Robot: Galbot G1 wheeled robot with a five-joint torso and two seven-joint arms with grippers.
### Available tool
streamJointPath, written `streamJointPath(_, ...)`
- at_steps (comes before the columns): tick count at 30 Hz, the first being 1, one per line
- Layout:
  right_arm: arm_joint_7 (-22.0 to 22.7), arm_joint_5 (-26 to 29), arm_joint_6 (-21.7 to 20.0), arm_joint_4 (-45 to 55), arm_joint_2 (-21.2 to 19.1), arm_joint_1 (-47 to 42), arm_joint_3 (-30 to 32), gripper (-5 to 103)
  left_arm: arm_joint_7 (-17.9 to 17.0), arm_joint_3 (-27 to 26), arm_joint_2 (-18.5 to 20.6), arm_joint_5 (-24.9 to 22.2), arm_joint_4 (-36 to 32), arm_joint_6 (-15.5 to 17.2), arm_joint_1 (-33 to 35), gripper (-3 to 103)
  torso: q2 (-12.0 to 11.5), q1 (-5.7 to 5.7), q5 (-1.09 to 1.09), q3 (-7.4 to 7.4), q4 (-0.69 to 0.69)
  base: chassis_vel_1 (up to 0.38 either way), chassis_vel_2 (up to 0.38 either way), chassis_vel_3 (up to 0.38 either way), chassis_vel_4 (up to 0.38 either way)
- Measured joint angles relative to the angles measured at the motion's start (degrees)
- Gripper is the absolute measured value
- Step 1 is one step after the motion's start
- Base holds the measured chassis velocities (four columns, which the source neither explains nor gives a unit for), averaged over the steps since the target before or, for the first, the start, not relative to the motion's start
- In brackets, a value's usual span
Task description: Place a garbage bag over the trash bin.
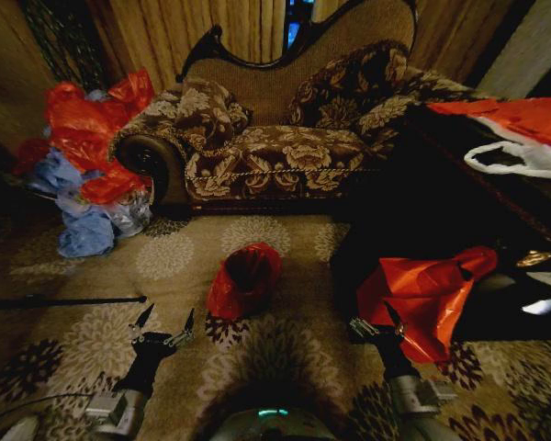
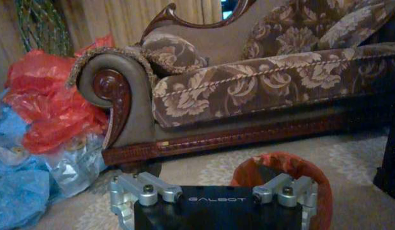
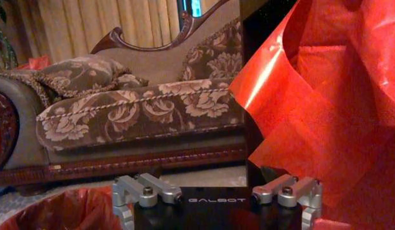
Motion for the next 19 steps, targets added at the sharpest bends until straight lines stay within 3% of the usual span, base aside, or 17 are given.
streamJointPath(19, 0.0, 0.0, 0.0, 0.0, 0.0, 0.0, 0.0, 100, 0.0, 0.0, 0.0, 0.0, 0.0, 0.0, 0.0, 100, 0.0, 0.0, 0.0, 0.0, 0.0, 0.0, 0.0, 0.0, 0.0)
